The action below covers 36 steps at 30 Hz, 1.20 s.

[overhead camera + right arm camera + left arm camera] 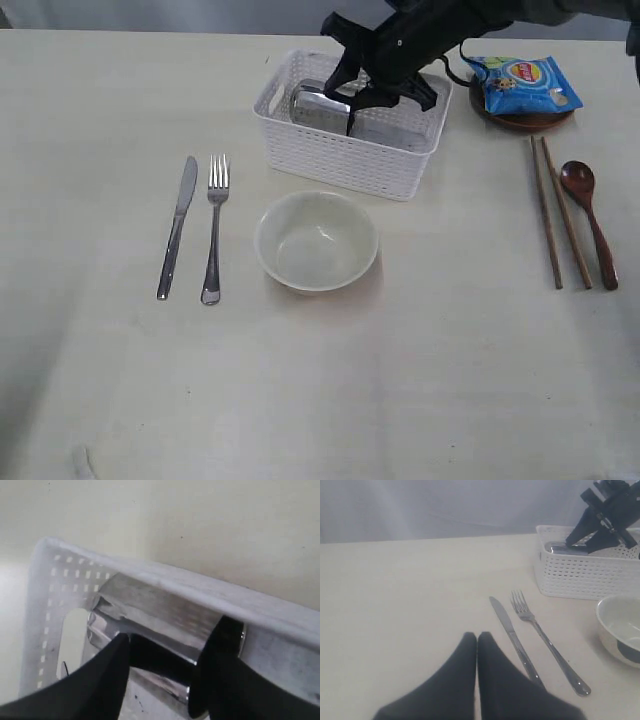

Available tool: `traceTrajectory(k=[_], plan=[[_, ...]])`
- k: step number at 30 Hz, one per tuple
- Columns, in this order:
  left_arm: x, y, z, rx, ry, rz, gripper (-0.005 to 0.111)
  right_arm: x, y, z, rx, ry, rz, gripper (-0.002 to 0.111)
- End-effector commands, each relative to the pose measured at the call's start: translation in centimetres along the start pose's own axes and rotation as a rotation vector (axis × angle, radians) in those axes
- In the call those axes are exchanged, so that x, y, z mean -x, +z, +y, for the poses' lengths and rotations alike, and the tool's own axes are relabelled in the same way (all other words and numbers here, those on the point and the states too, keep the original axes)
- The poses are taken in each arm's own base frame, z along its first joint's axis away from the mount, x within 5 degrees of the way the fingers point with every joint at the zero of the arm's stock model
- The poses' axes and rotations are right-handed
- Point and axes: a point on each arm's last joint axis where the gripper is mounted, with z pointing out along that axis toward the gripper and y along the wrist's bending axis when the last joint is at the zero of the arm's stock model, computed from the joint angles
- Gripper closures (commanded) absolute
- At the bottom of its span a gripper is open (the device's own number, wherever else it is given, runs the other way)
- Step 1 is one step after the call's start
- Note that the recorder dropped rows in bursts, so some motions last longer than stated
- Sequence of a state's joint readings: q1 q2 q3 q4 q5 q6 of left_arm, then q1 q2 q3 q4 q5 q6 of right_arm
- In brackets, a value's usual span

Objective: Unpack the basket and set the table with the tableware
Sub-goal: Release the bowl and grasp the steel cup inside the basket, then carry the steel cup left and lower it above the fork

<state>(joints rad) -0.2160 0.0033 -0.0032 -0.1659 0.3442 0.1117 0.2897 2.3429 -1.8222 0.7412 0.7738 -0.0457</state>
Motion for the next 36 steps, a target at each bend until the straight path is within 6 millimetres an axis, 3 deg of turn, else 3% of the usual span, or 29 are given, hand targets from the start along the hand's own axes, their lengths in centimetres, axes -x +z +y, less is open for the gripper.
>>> traceTrajectory(k=[1,4,5,13,21,24,30,36], plan=[[-0.1,0.0,0.0,-0.005,0.001,-0.001,0.107,0.2,0.0,0.3,0.001,-0.056,-0.032,0.077],[-0.1,0.0,0.0,-0.005,0.001,-0.001,0.107,0.3,-0.4,0.4,-0.002,-0.084,-0.038,0.105],[-0.1,0.0,0.0,-0.005,0.001,-0.001,0.107,0.4,-0.6,0.5,-0.001,-0.097,-0.042,0.108],[-0.1,0.0,0.0,-0.005,-0.001,-0.001,0.107,0.6,-4.5,3.5,0.039,-0.282,-0.091,0.108],[-0.1,0.0,0.0,-0.005,-0.001,-0.001,0.107,-1.5,-9.1,10.0,0.101,-0.604,-0.157,0.108],[-0.1,0.0,0.0,-0.005,-0.001,-0.001,0.107,-3.5,-9.3,12.5,0.084,-0.725,-0.145,0.108],[-0.1,0.0,0.0,-0.005,-0.001,-0.001,0.107,-9.2,-7.1,17.7,0.108,-0.898,-0.061,0.108],[-0.1,0.0,0.0,-0.005,-0.001,-0.001,0.107,-11.7,-5.9,19.8,-0.004,-0.87,-0.114,0.108]])
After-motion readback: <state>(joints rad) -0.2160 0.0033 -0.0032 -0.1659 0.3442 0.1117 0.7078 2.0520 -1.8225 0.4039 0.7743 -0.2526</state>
